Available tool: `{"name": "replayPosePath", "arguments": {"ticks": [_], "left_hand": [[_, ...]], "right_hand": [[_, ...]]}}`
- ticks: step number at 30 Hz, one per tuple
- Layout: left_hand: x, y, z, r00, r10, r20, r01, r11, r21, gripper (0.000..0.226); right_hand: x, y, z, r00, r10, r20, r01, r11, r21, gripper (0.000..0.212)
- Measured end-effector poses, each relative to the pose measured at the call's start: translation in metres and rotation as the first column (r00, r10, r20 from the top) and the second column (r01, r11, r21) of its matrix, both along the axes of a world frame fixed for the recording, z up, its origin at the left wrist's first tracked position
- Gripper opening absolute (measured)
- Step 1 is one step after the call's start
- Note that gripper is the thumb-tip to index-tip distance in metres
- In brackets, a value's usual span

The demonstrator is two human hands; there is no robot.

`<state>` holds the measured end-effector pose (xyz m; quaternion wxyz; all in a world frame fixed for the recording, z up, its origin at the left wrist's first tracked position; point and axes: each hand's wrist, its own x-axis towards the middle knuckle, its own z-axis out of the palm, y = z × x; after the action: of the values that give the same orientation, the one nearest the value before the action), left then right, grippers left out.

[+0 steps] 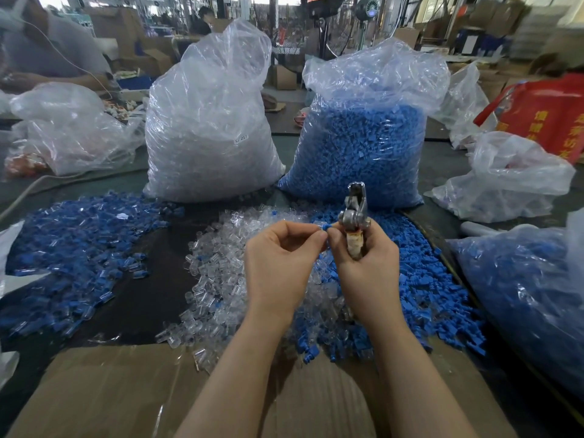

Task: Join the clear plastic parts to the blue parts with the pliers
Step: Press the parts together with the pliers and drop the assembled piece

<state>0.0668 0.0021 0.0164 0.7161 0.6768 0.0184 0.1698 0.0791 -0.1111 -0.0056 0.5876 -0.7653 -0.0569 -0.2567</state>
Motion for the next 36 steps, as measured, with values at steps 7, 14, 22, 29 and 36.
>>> {"name": "replayPosePath", "arguments": {"ticks": [7,14,22,29,36], "left_hand": [[0.002,0.001,-0.005,0.997,0.037,0.073,-0.044,0.994,0.103,0.012],[0.008,0.005,-0.009,0.997,0.061,0.043,-0.064,0.995,0.081,0.015],[0.009,0.009,-0.008,0.998,-0.020,0.066,0.022,0.999,-0.037,0.008],[0.011,0.009,-0.010,0.991,-0.057,0.119,0.062,0.997,-0.037,0.009],[0.012,0.013,-0.009,0.985,-0.108,0.137,0.112,0.993,-0.023,0.014]], "right_hand": [[0.001,-0.003,0.003,0.997,0.061,-0.040,-0.061,0.998,0.007,0.008],[0.002,-0.011,0.009,0.979,0.154,-0.132,-0.160,0.986,-0.037,0.017],[0.003,-0.029,0.008,0.942,0.152,-0.300,-0.237,0.932,-0.273,0.006],[0.002,-0.027,0.010,0.928,0.199,-0.315,-0.305,0.892,-0.333,0.006],[0.003,-0.028,0.008,0.929,0.184,-0.320,-0.302,0.877,-0.373,0.014]]}}
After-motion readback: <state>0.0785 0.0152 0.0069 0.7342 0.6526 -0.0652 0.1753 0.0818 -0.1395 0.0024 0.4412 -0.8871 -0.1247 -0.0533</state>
